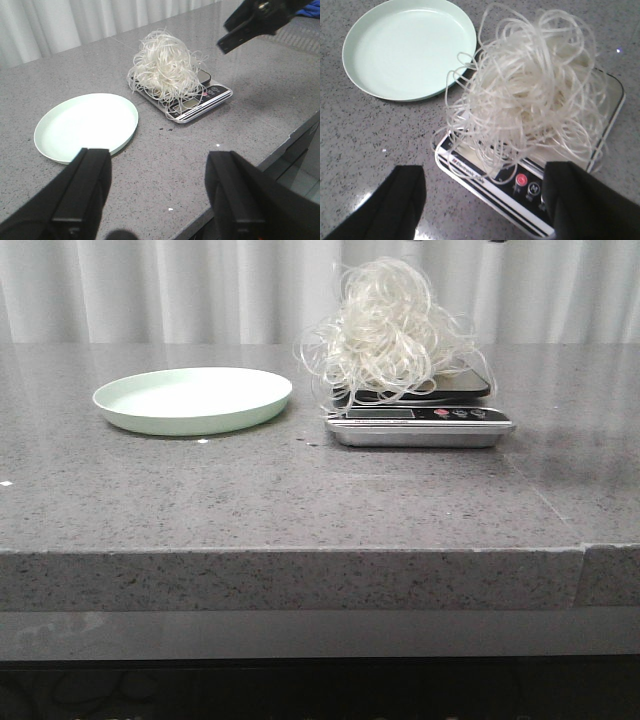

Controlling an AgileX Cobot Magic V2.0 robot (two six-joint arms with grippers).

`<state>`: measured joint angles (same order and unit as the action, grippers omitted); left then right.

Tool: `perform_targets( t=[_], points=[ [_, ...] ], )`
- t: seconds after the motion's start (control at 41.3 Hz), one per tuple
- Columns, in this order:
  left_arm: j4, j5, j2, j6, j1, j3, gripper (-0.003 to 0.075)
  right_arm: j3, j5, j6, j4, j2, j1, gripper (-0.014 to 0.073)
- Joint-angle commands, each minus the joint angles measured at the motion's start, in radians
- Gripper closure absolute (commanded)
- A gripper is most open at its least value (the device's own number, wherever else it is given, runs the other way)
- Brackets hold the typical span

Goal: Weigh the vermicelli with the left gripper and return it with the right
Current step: 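Lower the right gripper into the vermicelli on the scale and close it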

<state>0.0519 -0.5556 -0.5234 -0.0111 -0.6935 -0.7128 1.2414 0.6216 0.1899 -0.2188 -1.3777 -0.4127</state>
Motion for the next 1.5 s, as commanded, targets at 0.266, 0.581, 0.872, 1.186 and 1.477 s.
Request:
perform_targets(
  t=[0.266,0.581,0.872,1.186,1.477],
  points=[
    [-0.001,0.083,-0.003,0.011,-0.002,-0.026,0.0248,0.264,-0.072,0.009,0.087,-0.216,-0.002,0.0018],
    [-0.001,0.083,-0.003,0.011,-0.002,-0.026,0.0248,0.357,-0.084,0.007,0.118,-0.352,0.013,0.0018],
    [-0.001,0.083,-0.003,0.011,-0.002,-0.026,0.0248,0.361,-0.074,0.007,0.150,-0.405,0.013,0.0066],
    [-0.001,0.083,-0.003,0.011,-0.002,-0.026,0.0248,0.361,-0.061,0.007,0.151,-0.410,0.013,0.0398],
    [-0.001,0.083,-0.003,0.011,-0.002,-0.026,0.0248,0.362,-0.050,0.007,0.151,-0.408,0.013,0.0415]
  ],
)
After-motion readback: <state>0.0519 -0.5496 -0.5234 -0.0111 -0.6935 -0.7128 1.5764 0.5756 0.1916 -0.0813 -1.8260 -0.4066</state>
